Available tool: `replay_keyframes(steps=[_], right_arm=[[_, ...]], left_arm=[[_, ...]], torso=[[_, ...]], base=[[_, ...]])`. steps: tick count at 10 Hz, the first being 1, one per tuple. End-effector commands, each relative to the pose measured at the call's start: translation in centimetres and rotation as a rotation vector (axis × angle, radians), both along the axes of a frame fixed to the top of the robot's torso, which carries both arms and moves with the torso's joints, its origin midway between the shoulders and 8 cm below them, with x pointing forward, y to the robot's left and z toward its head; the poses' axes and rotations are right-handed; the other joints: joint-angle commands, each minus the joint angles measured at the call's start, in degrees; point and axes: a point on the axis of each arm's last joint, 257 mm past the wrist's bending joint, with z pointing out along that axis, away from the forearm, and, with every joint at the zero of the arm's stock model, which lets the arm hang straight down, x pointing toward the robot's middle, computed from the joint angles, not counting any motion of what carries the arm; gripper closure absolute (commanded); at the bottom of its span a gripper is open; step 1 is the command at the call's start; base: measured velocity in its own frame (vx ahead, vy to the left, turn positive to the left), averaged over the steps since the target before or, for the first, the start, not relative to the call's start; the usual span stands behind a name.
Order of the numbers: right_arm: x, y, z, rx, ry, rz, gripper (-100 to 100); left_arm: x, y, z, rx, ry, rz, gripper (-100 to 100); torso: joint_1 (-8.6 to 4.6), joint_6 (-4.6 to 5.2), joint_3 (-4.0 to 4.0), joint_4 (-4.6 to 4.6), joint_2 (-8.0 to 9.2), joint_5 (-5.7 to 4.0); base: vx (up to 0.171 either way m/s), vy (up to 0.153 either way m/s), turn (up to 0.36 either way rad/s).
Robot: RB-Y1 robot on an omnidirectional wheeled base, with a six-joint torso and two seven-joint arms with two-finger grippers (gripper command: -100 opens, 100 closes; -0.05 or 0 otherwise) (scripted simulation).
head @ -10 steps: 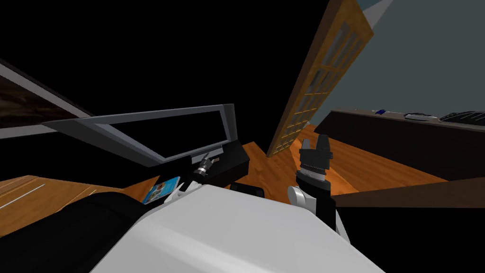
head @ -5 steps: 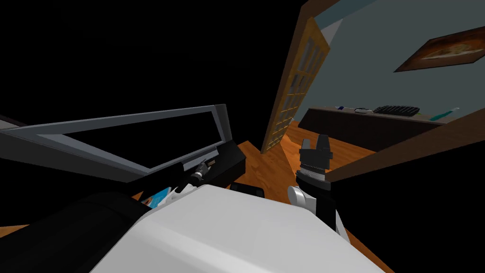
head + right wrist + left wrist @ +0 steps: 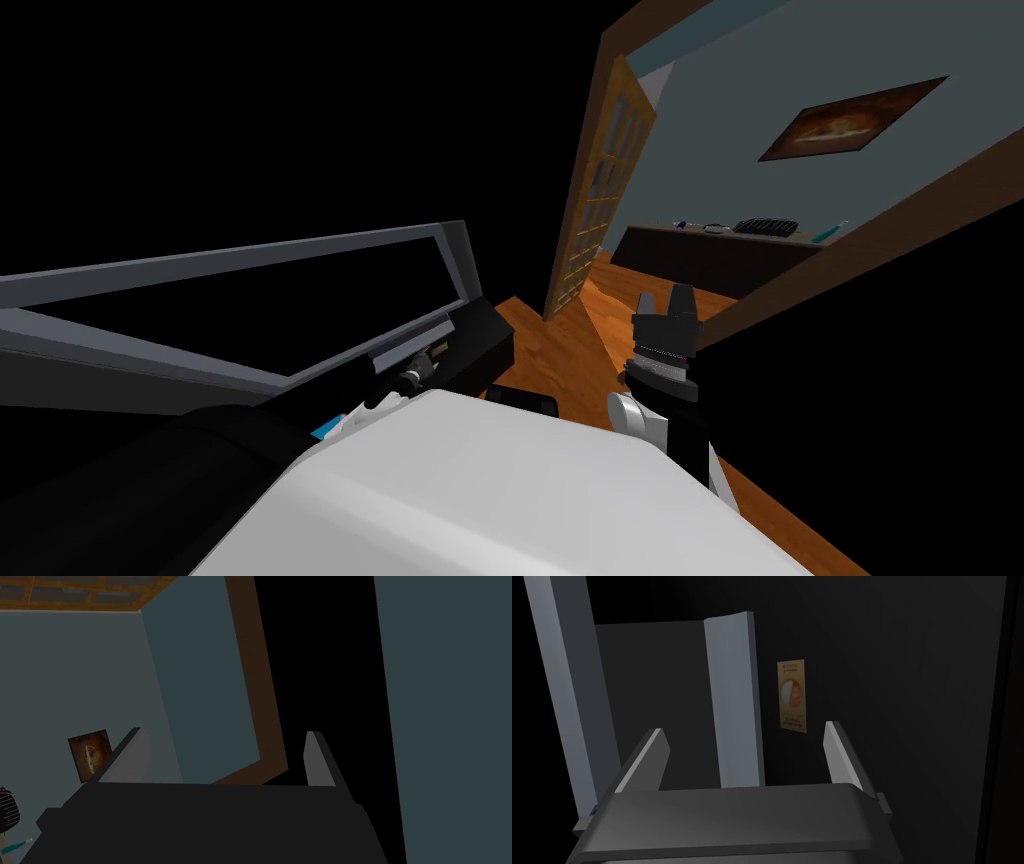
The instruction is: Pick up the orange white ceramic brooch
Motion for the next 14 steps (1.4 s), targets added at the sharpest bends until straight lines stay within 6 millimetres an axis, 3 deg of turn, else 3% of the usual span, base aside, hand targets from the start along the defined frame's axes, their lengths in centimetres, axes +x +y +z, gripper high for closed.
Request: replay_keyframes(steps=[1,6,7,8,11,12,13,14], right_arm=[[0.0,0.0,0.0,0.0,0.0,0.0,0],[0.0,0.0,0.0,0.0,0.0,0.0,0],[0.0,0.0,0.0,0.0,0.0,0.0,0],[0.0,0.0,0.0,0.0,0.0,0.0,0],[0.0,0.0,0.0,0.0,0.0,0.0,0],[0.0,0.0,0.0,0.0,0.0,0.0,0],[0.0,0.0,0.0,0.0,0.0,0.0,0],[0.0,0.0,0.0,0.0,0.0,0.0,0]], left_arm=[[-2.2,1.5,-2.1,-0.039,0.076,0.052,-100],[-7.1,4.5,-5.9,-0.103,0.224,0.163,-100],[-9.0,5.6,-7.1,-0.135,0.277,0.212,-100],[-9.3,5.7,-7.2,-0.136,0.285,0.216,-100],[-13.3,7.8,-9.2,-0.196,0.381,0.321,-100],[-13.6,7.6,-9.4,-0.201,0.395,0.322,-100],[-15.5,8.3,-10.1,-0.234,0.441,0.373,-100],[-15.6,8.3,-10.2,-0.235,0.444,0.373,-100]], torso=[[0.0,0.0,0.0,0.0,0.0,0.0],[0.08,0.05,-0.02,0.0,-0.04,0.0],[0.06,-0.03,-0.03,-0.01,-0.05,0.01],[0.07,0.05,-0.04,-0.01,-0.08,0.01],[0.02,-0.03,-0.06,-0.02,-0.11,0.0],[0.03,0.02,-0.06,-0.02,-0.11,0.0],[0.04,-0.03,-0.08,-0.03,-0.15,0.0],[0.05,0.0,-0.08,-0.03,-0.14,0.0]], base=[[-0.03,0.046,-0.369],[-0.023,0.041,-0.235],[-0.02,0.049,-0.34],[-0.017,0.05,-0.151],[-0.02,0.043,-0.242],[-0.01,0.046,-0.169],[-0.008,0.049,-0.27],[-0.009,0.053,-0.181]])
